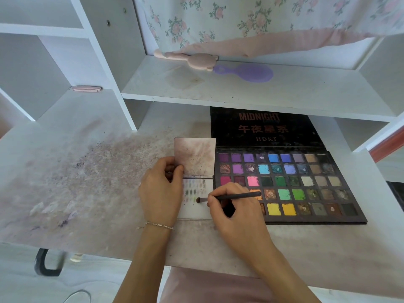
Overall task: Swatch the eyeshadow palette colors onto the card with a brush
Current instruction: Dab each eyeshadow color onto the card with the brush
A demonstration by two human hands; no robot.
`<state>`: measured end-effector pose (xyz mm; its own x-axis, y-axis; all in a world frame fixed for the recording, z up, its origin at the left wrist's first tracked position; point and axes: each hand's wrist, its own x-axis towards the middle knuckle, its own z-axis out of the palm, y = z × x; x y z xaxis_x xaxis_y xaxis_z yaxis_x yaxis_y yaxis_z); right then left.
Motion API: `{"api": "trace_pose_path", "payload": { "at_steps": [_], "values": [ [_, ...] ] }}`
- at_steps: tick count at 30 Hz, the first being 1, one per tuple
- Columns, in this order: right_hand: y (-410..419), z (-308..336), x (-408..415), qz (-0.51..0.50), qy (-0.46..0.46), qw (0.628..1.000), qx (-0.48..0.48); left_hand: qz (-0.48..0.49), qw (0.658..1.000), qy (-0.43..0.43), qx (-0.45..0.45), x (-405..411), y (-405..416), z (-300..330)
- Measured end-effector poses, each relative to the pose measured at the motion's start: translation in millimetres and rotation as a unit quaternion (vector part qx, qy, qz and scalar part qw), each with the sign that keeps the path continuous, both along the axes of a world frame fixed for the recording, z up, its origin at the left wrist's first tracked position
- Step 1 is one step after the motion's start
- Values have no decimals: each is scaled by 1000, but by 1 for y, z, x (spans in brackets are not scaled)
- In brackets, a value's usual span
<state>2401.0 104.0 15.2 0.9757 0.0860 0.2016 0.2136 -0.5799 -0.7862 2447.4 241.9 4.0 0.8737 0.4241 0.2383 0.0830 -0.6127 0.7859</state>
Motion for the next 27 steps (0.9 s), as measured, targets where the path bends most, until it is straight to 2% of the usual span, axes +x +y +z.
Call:
{"api": "trace_pose_path", "payload": {
  "at_steps": [27],
  "values": [
    [0,-2,1,10,-14,1000,-16,-1,1000,2,4,-1,0,1]
  ]
}}
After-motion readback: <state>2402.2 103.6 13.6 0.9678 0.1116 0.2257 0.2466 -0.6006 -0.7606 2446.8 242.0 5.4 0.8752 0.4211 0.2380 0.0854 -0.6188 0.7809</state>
